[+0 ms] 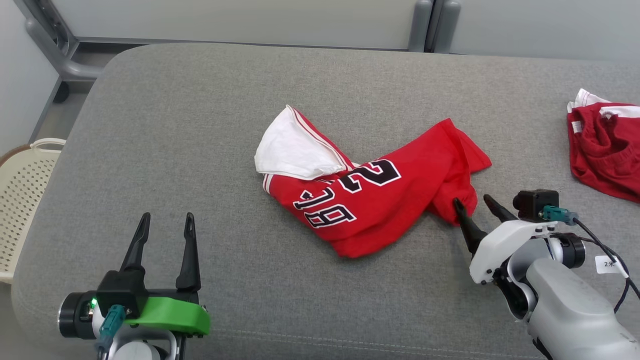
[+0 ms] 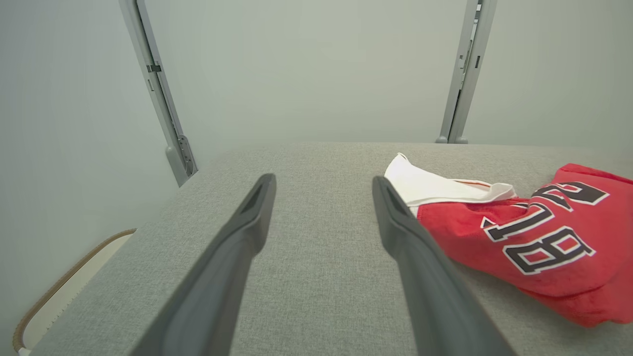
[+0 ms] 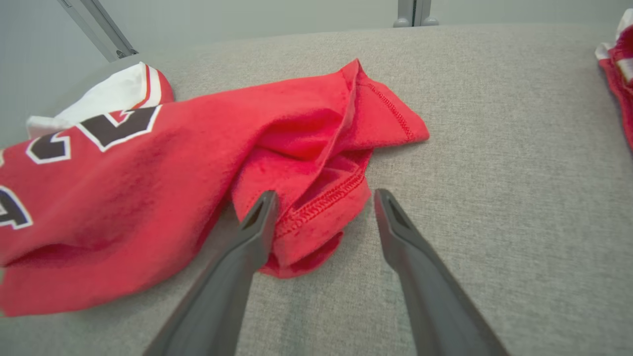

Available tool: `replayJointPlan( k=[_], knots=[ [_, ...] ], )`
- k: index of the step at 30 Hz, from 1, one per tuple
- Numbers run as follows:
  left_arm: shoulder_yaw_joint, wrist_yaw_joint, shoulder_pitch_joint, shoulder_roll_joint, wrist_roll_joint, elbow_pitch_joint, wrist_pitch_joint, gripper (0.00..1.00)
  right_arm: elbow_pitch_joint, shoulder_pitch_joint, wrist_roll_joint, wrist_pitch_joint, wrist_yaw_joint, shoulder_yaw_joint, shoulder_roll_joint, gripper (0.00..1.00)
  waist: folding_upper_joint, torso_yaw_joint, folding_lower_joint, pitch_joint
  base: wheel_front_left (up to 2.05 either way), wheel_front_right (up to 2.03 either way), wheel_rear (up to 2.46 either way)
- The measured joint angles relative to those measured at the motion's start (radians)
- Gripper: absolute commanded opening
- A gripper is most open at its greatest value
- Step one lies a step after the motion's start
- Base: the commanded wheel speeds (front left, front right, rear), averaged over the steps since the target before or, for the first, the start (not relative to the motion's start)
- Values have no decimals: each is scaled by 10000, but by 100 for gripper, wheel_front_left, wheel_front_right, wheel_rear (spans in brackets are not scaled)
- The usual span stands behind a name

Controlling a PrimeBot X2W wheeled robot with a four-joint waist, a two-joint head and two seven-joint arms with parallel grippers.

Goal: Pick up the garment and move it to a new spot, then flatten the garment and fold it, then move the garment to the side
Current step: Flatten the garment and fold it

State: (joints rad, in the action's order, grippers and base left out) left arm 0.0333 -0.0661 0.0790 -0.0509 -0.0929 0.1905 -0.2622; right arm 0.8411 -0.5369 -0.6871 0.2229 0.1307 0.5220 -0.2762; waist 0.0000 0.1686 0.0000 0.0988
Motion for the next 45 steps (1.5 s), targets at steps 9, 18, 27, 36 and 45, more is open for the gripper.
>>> replayJointPlan(
  k=[9, 18, 27, 36, 45],
  knots=[
    [0, 15, 0, 0, 0, -58, 0, 100, 29, -1, -290, 79, 0, 303, 146, 100, 0, 182, 0, 81, 0, 0, 0],
    [33, 17, 1, 2, -17, -19, 0, 100, 217, 154, -460, 178, 0, 405, 123, 100, 0, 299, 0, 77, 0, 0, 0],
    [-67, 94, -132, 4, -35, -84, 0, 100, -1014, 1079, 366, 385, 0, -242, -13, 100, 0, 220, 0, -25, 0, 0, 0],
    [2, 98, -152, 6, -102, -92, 0, 100, -1879, 1639, 1532, 224, 0, -926, 253, 100, 0, 100, 0, -56, 0, 0, 0],
    [19, 128, -143, 6, -104, -73, 0, 100, -1517, 1487, 2359, -90, 2, -1321, 548, 100, 0, 229, 0, -30, 0, 0, 0]
  ],
)
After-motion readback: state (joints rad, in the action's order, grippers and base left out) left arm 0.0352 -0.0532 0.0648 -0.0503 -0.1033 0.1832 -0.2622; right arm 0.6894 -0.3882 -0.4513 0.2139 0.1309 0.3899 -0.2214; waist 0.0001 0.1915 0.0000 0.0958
